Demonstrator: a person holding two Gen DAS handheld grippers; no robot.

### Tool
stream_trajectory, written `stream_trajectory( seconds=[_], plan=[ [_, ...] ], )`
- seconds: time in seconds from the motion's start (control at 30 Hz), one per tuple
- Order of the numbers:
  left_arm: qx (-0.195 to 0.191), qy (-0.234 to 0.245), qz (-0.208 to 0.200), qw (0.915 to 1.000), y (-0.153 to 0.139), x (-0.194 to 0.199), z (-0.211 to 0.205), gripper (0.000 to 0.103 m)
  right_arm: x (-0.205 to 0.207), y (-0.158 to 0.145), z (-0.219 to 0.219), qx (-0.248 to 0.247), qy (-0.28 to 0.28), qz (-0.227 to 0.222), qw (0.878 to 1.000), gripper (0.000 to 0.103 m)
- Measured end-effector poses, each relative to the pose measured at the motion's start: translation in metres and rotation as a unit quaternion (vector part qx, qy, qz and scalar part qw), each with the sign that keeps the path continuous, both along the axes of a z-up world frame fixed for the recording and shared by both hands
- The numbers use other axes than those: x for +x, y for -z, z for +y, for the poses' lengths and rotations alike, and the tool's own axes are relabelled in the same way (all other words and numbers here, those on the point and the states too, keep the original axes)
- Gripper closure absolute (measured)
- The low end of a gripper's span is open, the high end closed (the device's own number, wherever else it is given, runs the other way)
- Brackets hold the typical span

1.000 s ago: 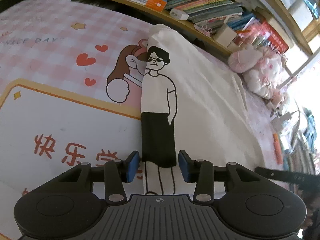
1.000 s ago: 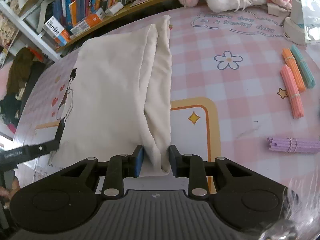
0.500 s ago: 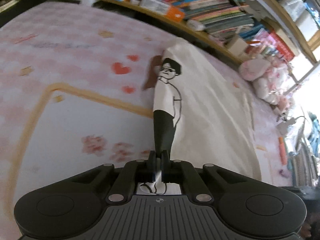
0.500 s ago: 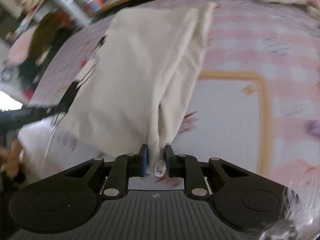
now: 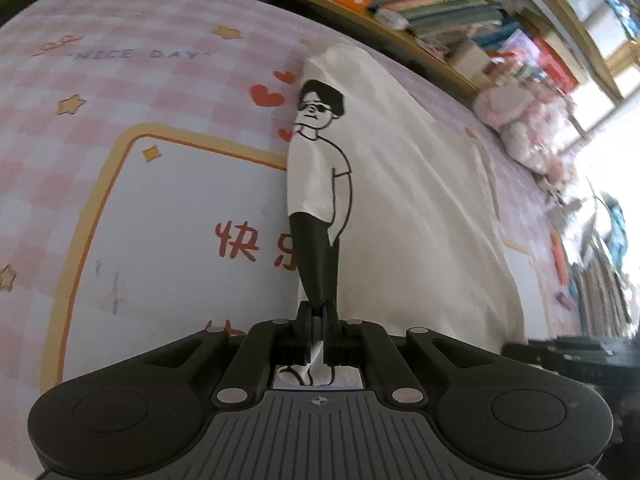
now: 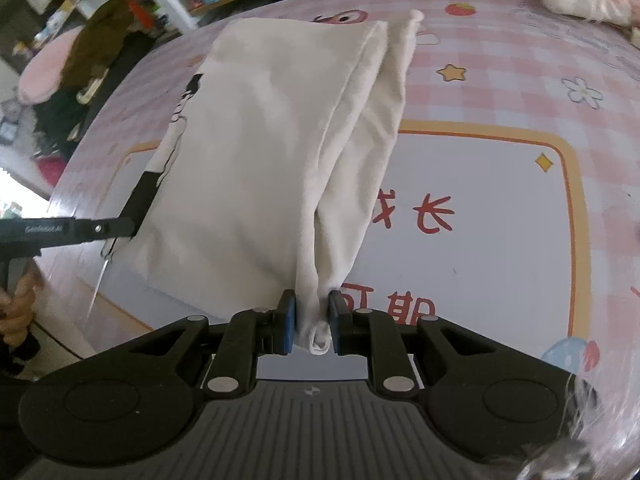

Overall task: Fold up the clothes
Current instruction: 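Open both grippers and release the folded bag edge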

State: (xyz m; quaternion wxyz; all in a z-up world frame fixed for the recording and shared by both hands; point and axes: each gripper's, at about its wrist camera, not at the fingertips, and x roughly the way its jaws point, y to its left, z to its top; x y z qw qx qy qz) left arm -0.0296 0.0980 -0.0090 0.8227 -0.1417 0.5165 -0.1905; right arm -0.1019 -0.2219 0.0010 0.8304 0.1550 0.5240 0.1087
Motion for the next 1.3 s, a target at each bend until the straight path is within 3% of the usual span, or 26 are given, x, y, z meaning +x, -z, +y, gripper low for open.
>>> stream_trajectory(
  seconds=[0.13,0.2,0.37,0.47,0.63,0.77,0.97,1.3],
  plan=[
    [-0.018,0.043,0.009,0.9989,-0.002,0.012,0.01,0.086,-0.004,-0.003,0.01,-0.021,0.033,-0.002,0.999,0.086],
    [-0.024,0.054,-0.006,0.9982,-0.007,0.025,0.014,0.075,-0.007,-0.004,0.016,-0.034,0.051,-0.003,0.998,0.085],
    [-0.036,0.082,-0.044,0.995,-0.019,0.058,0.024,0.062,-0.012,-0.006,0.034,-0.078,0.091,-0.012,0.993,0.083],
    [-0.023,0.096,-0.064,0.9931,-0.023,0.084,0.021,0.052,-0.017,-0.006,0.042,-0.099,0.125,-0.015,0.987,0.08],
    [-0.018,0.104,-0.075,0.9916,-0.019,0.129,0.021,0.051,-0.02,-0.007,0.057,-0.128,0.189,-0.013,0.973,0.074],
    [-0.045,0.092,-0.082,0.9914,-0.016,0.155,0.022,0.05,-0.021,-0.016,0.073,-0.16,0.216,-0.024,0.963,0.072],
    [-0.084,0.078,-0.068,0.991,-0.008,0.183,0.022,0.048,-0.018,-0.032,0.096,-0.21,0.208,-0.049,0.954,0.071],
    [-0.124,0.063,-0.041,0.9894,0.012,0.224,0.012,0.048,-0.006,-0.017,0.098,-0.223,0.211,-0.007,0.952,0.072]
  ],
)
